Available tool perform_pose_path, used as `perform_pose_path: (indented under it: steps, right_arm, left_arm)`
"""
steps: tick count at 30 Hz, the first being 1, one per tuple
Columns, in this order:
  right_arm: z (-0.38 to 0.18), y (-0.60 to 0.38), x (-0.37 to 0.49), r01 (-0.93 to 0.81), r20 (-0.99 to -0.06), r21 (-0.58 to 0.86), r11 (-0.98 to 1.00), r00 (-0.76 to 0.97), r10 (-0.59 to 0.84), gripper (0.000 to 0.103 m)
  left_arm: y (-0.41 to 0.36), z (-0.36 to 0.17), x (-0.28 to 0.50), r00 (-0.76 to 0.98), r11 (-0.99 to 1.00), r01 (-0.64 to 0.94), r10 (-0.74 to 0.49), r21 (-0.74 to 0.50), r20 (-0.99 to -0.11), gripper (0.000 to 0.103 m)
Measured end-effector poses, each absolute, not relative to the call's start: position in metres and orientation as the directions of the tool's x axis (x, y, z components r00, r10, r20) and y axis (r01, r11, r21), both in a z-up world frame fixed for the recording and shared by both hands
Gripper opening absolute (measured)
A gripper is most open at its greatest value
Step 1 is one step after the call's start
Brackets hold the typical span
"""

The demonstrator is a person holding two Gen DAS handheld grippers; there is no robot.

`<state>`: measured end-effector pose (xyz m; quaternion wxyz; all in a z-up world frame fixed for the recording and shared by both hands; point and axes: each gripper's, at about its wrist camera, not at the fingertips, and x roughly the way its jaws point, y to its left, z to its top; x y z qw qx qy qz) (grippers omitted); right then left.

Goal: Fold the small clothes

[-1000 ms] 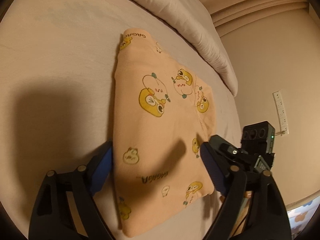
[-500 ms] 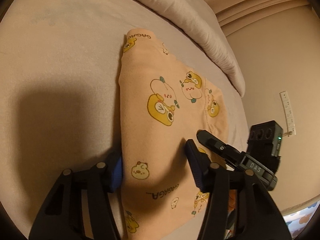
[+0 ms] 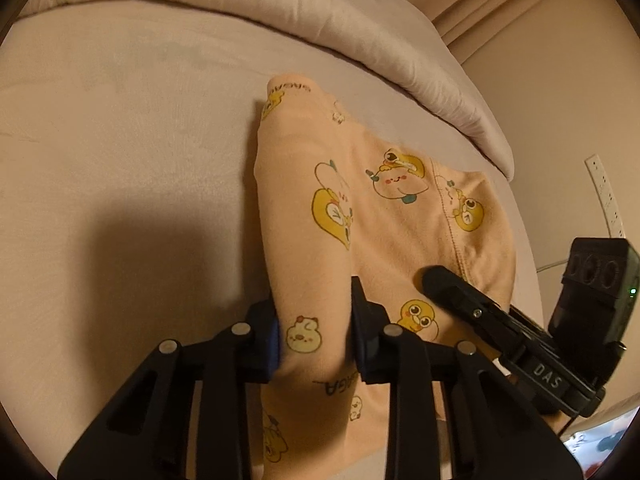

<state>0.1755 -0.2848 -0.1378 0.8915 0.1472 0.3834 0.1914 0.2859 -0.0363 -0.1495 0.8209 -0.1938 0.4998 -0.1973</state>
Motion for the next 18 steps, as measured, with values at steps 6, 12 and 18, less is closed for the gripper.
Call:
perform_pose_path:
  steps: [6, 12, 18]
  right_arm:
    - [-0.129, -0.28, 0.159, -0.253, -0.613, 0.397, 0.882, 0.642, 0.46, 0.027]
    - [-0.118, -0.272, 0.134, -0.284, -0.591, 0.397, 0.873, 0.649, 0.48, 0.027]
    - [-0.108, -0.261, 0.098, -0.323, -0.564, 0.392, 0.861, 0.655, 0.502, 0.027]
  left_arm:
    - [-0.034, -0.136, 0.262, 0.452, 0.852, 0.142, -0.509, -0.504, -0.733, 0.028]
    - [-0.036, -0.12, 0.228, 0.478, 0.871, 0.17, -0.482, -0.462, -0.734, 0.028]
    - [-0.029, -0.109, 0.194, 0.492, 0.86, 0.173, -0.498, -0.48, -0.715, 0.028]
